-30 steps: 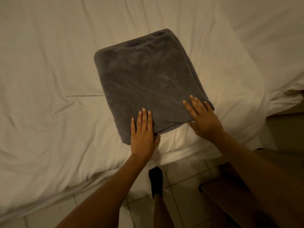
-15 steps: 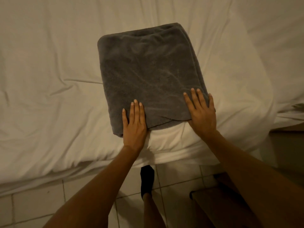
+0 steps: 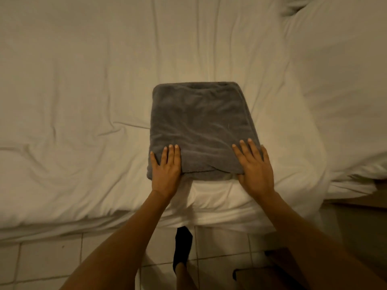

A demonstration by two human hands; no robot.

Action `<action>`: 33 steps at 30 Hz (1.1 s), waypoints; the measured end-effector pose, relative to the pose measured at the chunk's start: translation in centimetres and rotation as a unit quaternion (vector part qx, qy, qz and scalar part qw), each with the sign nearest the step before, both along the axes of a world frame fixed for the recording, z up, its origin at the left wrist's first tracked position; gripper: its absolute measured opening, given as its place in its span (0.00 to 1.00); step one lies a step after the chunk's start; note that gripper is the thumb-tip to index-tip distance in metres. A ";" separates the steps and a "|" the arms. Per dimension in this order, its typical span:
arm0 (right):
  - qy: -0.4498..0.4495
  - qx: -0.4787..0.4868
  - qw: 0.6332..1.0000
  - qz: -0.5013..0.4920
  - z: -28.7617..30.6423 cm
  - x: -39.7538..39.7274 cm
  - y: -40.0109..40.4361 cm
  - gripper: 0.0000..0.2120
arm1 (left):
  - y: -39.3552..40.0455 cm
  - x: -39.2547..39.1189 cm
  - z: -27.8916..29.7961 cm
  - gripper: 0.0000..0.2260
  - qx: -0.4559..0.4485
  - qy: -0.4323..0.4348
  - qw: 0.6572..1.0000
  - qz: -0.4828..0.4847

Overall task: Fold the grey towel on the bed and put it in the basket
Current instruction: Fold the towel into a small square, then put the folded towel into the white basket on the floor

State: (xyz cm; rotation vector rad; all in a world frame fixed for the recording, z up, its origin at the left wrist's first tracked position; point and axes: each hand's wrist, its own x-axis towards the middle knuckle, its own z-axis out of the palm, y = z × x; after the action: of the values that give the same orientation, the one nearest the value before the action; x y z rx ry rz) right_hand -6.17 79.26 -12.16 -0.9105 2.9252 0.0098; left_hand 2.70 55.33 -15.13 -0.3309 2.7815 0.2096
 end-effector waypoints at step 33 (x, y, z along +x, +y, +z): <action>-0.004 -0.063 0.987 0.148 29.9 4.7 -25.3 0.35 | -21.3 13.3 31.5 0.25 -0.059 0.141 0.971 0.181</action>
State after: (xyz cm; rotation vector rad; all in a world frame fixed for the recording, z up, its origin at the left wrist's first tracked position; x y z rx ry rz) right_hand -1.50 53.95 17.74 -1.3521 2.7793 -0.1620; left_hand 16.04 34.00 16.41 -0.9079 2.9952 0.1879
